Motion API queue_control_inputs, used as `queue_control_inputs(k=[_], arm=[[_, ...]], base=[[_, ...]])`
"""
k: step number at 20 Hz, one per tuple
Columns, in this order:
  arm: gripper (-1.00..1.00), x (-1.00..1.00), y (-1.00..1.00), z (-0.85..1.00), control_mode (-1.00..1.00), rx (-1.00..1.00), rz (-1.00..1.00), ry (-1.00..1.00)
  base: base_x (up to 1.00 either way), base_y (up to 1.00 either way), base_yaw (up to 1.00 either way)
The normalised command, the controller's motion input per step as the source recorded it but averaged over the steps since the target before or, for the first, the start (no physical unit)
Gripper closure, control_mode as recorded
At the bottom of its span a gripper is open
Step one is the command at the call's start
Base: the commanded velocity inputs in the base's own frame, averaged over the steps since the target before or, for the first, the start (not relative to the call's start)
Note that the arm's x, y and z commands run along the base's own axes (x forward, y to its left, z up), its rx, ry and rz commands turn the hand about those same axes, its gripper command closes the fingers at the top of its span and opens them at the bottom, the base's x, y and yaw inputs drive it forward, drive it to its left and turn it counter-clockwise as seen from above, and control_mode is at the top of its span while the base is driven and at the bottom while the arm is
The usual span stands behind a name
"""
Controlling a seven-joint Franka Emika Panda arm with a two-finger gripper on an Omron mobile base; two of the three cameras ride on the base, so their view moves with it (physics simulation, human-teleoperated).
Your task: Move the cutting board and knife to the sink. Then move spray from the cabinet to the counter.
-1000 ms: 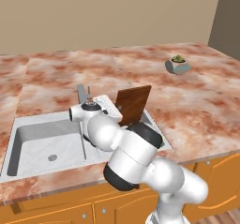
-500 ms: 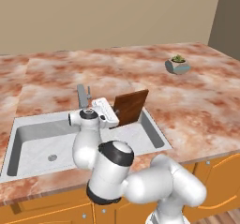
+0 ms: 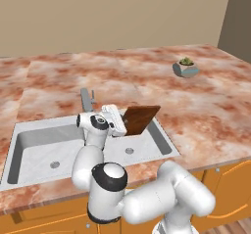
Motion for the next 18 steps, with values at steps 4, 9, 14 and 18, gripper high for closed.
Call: queue_control_inputs(k=[4,9,14,18], arm=[[1.00,0.18,-0.18,0.00,-1.00,0.32,-0.01,0.03],[1.00,0.20,-0.03,-0.09,-1.00,0.22,0.00,0.00],[1.00,0.22,0.00,-0.23,-1.00,0.07,-0.04,-0.03],[1.00,0.21,0.00,-0.22,-1.00,0.07,-0.28,-0.03]], base=[[0.00,0.00,0.00],[0.00,0.00,0.00],[0.00,0.00,0.00],[0.00,0.00,0.00]])
